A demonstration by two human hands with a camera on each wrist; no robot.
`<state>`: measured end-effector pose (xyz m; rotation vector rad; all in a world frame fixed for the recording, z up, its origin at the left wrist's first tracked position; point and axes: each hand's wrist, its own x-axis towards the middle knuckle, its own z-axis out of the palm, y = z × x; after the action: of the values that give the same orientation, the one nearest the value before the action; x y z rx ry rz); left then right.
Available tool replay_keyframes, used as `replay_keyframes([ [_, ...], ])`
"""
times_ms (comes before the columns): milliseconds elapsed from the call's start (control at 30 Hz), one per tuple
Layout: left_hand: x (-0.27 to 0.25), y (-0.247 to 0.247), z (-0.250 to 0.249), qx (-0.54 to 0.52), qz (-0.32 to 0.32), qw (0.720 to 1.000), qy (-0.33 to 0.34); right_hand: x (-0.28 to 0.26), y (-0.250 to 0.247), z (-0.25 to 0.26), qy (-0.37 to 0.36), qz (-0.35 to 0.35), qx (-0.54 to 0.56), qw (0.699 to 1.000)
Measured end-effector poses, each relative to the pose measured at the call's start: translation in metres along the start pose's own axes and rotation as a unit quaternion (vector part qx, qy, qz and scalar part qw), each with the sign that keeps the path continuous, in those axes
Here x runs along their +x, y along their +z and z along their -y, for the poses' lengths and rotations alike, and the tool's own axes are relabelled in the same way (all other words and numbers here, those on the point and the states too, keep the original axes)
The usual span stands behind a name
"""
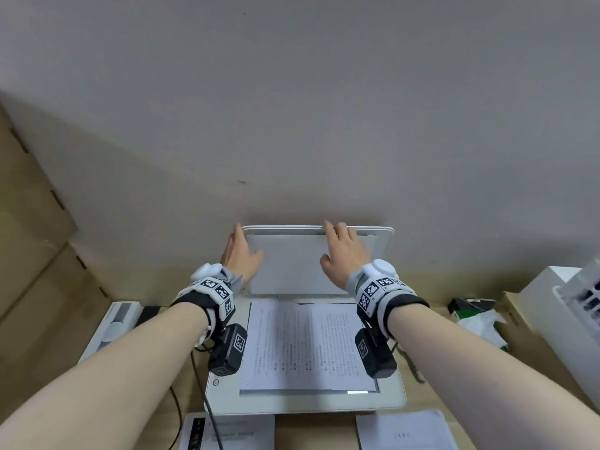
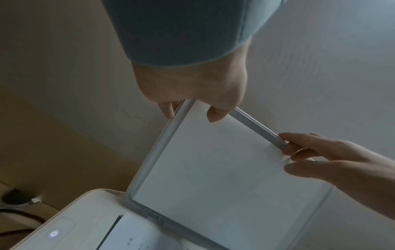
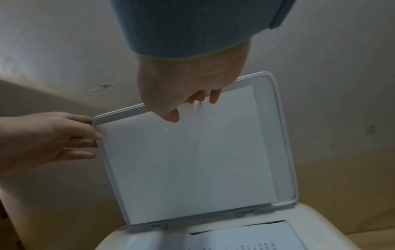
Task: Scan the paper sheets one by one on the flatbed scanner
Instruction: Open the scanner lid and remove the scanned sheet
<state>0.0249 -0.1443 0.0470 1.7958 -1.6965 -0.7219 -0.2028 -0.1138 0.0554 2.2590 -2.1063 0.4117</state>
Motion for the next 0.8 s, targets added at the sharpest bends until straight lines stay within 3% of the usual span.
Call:
replay_keyframes([
  [200,0.006,0.0,0.009,-0.05,0.032,0.998,-0.016,0.007,0.014,0.0,0.001,0.008,0.018,1.0],
  [333,-0.009,-0.001,0.026,-0.031,0.086,0.996,0.02,-0.009,0.032,0.006,0.0,0.05,0.029,0.998],
  [467,-0.038,0.005,0.049,-0.008,0.12,0.993,0.016,-0.042,0.062,0.016,-0.002,0.114,0.037,0.993],
  [667,-0.097,0.018,0.107,0.007,0.175,0.984,-0.014,-0.112,0.121,0.036,-0.013,0.318,0.013,0.948],
  [733,-0.118,0.022,0.122,0.007,0.187,0.982,-0.025,-0.138,0.137,0.041,-0.013,0.341,0.005,0.94],
  [800,-0.135,0.022,0.132,0.005,0.206,0.978,-0.043,-0.16,0.145,0.044,-0.007,0.316,-0.005,0.949],
])
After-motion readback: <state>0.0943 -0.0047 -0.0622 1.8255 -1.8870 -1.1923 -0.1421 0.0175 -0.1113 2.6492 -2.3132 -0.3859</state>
